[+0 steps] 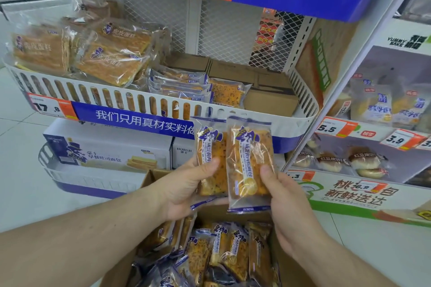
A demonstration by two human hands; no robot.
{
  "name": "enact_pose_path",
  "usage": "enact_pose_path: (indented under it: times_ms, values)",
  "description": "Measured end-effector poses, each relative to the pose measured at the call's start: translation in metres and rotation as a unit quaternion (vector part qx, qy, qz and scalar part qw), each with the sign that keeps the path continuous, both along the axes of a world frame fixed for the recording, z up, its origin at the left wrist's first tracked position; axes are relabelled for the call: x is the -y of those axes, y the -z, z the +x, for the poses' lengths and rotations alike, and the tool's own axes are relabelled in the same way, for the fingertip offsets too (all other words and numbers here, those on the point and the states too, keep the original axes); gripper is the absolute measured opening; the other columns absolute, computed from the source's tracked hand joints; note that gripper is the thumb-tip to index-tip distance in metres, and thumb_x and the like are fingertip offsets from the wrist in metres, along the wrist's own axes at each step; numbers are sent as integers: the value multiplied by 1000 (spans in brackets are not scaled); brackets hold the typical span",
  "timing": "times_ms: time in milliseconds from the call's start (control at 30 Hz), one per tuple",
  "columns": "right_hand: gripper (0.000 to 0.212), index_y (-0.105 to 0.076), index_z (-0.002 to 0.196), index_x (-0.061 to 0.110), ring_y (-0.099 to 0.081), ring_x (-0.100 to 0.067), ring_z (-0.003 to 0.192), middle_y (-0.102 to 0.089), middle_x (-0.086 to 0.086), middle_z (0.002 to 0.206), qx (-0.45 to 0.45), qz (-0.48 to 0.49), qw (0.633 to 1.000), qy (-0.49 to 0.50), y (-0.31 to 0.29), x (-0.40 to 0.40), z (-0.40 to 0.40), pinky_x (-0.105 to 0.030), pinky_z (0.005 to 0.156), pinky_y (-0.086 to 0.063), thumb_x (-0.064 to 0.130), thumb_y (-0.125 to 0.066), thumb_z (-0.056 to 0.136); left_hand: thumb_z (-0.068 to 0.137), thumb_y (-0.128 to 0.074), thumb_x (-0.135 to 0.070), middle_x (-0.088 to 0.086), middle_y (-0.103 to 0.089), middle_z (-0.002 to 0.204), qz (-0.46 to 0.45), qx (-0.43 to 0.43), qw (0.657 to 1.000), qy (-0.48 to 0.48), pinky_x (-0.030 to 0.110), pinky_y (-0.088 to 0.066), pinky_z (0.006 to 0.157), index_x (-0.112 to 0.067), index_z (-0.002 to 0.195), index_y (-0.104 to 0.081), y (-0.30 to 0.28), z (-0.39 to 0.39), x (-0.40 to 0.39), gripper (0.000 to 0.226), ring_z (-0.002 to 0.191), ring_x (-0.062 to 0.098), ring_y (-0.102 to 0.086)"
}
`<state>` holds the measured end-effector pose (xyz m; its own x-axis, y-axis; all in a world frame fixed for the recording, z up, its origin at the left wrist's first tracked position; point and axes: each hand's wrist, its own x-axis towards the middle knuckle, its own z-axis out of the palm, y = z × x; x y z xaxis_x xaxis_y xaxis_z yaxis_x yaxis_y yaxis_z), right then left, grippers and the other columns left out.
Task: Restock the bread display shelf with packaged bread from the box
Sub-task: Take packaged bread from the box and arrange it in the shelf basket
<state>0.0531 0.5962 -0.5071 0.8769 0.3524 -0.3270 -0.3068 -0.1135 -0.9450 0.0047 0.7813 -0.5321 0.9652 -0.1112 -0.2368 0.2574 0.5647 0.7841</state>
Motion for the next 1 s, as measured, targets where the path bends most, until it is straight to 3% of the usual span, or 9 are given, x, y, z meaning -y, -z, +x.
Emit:
enact_pose_path:
  times_ms: [133, 267, 367, 467, 600, 767, 867, 933, 1000]
  values:
    - [27, -66, 110, 24, -74, -16, 93, -77, 3, 98, 71, -58, 996, -14, 7, -11, -4, -45, 90, -57, 45, -54, 97, 52, -94, -44, 19, -65, 128, -16, 4, 1000, 26, 48, -48, 104, -15, 126, -65, 1, -2, 16, 85, 119, 34, -63]
    - [29, -60, 106, 34, -70, -8, 93, -73, 8, 101, 138, -131, 981, -25, 11, -13, -9, -42, 89, -57, 57, -60, 87, 65, -86, -20, 19, -68, 123, 22, -22, 1000, -6, 48, -51, 98, -14, 124, -65, 0, -3, 22, 63, 111, 34, -67]
    - [43, -55, 113, 35, -71, -13, 99, -71, 4, 111, 78, -81, 993, -44, 9, -11, -7, -41, 91, -58, 60, -63, 78, 69, -73, -13, 20, -69, 119, 26, -36, 999, -24, 47, -53, 92, -11, 129, -60, -2, -3, 24, 62, 105, 35, -69]
    - [51, -55, 128, 25, -73, -19, 100, -75, -1, 111, -24, -32, 990, -137, 0, -5, 4, -42, 93, -56, 43, -69, 82, 70, -70, -11, 21, -68, 120, 29, -28, 999, -21, 49, -54, 93, -12, 128, -59, -7, -2, 22, 59, 106, 37, -68]
    - [66, -52, 134, 17, -71, -24, 107, -73, -6, 117, -41, -15, 983, -176, -4, 1, 13, -46, 98, -53, 32, -81, 77, 75, -74, -16, 17, -69, 121, 135, 6, 991, 26, 49, -51, 99, -12, 129, -57, -14, 0, 16, 57, 112, 34, -67]
    - [48, -64, 122, 14, -72, -28, 103, -75, -10, 111, -29, 42, 989, -137, -10, -1, 15, -49, 94, -54, 21, -76, 76, 65, -85, -31, 10, -72, 115, 213, 23, 976, 21, 50, -54, 95, -16, 125, -58, -25, 8, 8, 68, 106, 29, -70]
    - [45, -67, 116, 15, -73, -28, 102, -76, -10, 108, -15, 53, 991, -124, -26, -10, 24, -49, 92, -55, 17, -72, 72, 67, -78, -40, 0, -74, 107, 298, 36, 954, -15, 41, -59, 88, -23, 117, -60, -41, 19, 3, 56, 97, 15, -73]
    - [46, -65, 120, 13, -72, -29, 103, -75, -11, 110, -12, 47, 993, -110, -42, -19, 43, -48, 89, -56, 18, -72, 75, 73, -72, -50, -3, -69, 111, 372, 56, 925, -61, 36, -59, 88, -24, 122, -58, -51, 30, -4, 58, 99, 12, -70]
    - [42, -63, 123, 12, -73, -29, 100, -76, -11, 109, 12, 34, 996, -87, -63, -30, 71, -47, 86, -58, 13, -72, 82, 85, -64, -52, -7, -62, 117, 487, 100, 854, -152, 30, -53, 93, -23, 132, -55, -57, 40, -16, 56, 106, 7, -61]
